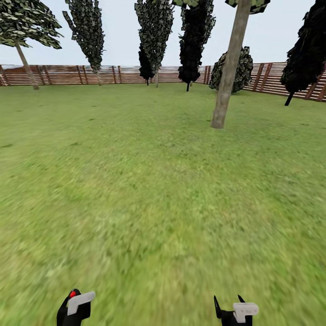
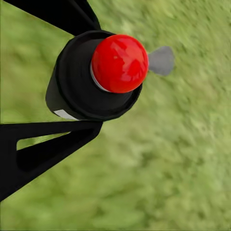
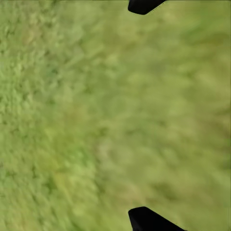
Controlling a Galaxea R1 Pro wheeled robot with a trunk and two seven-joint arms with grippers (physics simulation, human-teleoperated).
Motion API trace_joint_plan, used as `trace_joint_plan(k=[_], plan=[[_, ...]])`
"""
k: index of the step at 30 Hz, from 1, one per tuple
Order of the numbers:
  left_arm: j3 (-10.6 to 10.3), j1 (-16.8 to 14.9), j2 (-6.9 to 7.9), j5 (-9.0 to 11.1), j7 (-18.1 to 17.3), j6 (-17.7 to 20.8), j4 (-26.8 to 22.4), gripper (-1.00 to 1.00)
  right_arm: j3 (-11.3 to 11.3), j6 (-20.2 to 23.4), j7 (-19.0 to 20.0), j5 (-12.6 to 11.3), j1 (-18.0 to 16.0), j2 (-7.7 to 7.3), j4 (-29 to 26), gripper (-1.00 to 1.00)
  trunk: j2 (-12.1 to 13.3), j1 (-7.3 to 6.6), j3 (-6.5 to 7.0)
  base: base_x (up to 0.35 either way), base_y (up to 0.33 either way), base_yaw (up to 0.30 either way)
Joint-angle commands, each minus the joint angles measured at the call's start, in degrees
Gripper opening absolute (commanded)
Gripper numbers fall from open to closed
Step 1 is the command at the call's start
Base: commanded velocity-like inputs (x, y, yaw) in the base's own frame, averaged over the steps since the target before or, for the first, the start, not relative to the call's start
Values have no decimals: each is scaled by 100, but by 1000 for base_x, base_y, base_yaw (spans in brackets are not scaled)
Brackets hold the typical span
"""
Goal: In the garden, pick up the pesticide atomizer on the floor and spray pesticide onto both trees until each tree trunk is fully covered.
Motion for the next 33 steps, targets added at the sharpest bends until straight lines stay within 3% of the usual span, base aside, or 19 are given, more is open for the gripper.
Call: trace_joint_plan(k=[1, 13, 16, 19, 33], plan=[[3, -2, 2, -2, -2, 2, 11, -100, 0, 0, 0, 0, 0, 0, 0, 100, 0, 0, 0, 347, 0, 0], [19, -10, 8, 20, 5, 9, 60, -100, 0, 0, 0, 0, 0, 0, 0, 100, 0, 0, 0, 347, 0, 0], [17, -9, 9, 284, -4, 10, 61, -100, 0, 0, 0, 0, 0, 1, 0, 100, 0, 0, 0, 347, 0, 0], [15, -11, 10, 391, -12, 11, 61, -100, 0, 0, 0, 0, 0, 1, 0, 100, 0, 0, 0, 346, 0, 0], [14, -9, 45, 437, -32, 11, 78, -100, 0, 0, 0, 0, 0, 0, 0, 100, 0, 0, 0, 346, 0, -20]])
